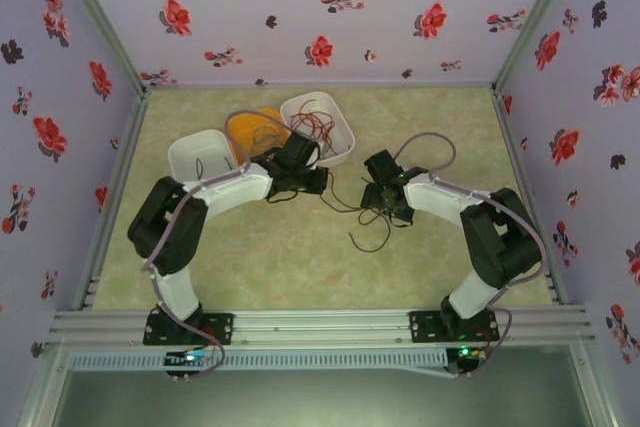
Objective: Untangle the cables
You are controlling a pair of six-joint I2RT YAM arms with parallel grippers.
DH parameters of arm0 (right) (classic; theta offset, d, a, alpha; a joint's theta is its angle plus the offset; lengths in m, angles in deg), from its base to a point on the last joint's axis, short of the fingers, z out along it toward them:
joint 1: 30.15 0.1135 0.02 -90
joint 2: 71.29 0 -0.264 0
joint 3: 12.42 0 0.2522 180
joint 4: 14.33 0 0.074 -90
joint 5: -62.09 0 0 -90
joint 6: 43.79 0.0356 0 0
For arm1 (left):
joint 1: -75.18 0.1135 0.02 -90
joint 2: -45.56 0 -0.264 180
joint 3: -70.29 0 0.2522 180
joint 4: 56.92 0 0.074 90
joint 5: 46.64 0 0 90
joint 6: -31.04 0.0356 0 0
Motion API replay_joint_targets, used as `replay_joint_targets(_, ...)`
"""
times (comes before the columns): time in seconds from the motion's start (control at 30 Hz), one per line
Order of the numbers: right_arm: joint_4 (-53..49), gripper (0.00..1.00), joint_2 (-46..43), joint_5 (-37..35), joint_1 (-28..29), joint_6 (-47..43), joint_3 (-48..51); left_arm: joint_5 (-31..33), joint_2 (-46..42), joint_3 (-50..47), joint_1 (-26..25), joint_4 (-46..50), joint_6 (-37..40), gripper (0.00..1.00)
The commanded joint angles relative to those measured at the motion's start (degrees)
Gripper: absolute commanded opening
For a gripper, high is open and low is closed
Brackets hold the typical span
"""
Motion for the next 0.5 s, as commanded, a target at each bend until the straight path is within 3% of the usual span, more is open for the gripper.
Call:
replay_joint_targets(0.0, -0.9, 0.84, 0.7, -2.1, -0.4, -0.7, 0.3, 4.8, -5.5, -2.0, 1.3, 1.6, 1.5, 0.00)
replay_joint_targets(0.47, 0.4, 0.81, 2.1, -1.5, -0.9, -0.4, 1.5, 9.1, -18.2, -8.5, 4.3, -0.2, 2.6, 0.00)
